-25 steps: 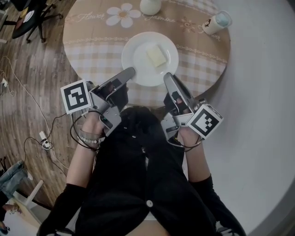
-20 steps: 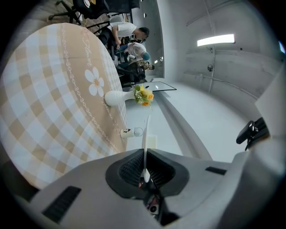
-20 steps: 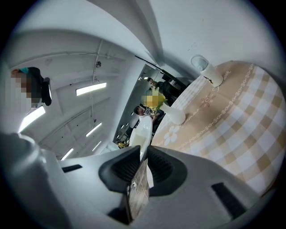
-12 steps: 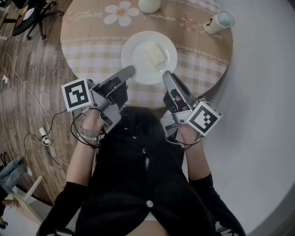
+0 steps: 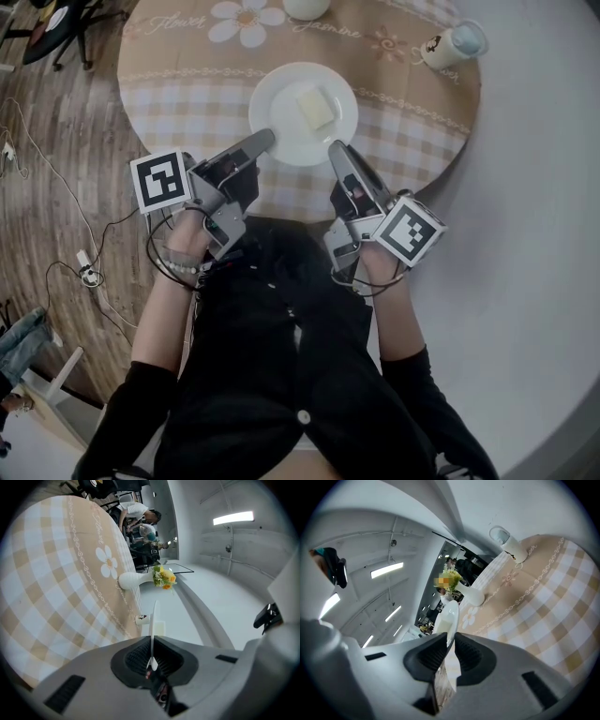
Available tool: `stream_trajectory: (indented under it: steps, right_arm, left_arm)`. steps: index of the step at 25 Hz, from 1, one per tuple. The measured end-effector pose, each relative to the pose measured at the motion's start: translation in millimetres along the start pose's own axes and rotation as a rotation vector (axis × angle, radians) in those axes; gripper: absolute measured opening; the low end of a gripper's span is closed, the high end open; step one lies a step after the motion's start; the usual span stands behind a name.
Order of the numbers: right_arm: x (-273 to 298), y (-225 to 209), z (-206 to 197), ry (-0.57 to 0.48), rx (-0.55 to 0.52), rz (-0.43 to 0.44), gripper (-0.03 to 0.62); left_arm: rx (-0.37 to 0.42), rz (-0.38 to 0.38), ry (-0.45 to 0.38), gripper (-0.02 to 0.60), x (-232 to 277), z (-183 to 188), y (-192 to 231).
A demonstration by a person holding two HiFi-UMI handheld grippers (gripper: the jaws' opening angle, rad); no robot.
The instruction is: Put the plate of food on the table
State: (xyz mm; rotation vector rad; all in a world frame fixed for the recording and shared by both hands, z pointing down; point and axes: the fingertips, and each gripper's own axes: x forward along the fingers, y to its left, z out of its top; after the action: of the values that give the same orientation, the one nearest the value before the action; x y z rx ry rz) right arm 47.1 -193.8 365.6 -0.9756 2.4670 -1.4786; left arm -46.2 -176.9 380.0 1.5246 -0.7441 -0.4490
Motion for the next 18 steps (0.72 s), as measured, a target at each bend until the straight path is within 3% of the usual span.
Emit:
stream_trajectory:
  steps: [9, 18]
  right_arm:
    - [14.1, -30.5, -8.7, 0.029, 0.041, -0.019, 0.04]
    - [17.5, -72.5, -30.0, 0.081, 0.101, -0.131, 0.04]
  left_arm:
    - [-0.044, 0.056, 0.017, 0.009, 13.3, 1.1, 33.2]
    - [-0.086, 0.1, 0.047, 0.009, 22.7, -3.2, 66.8]
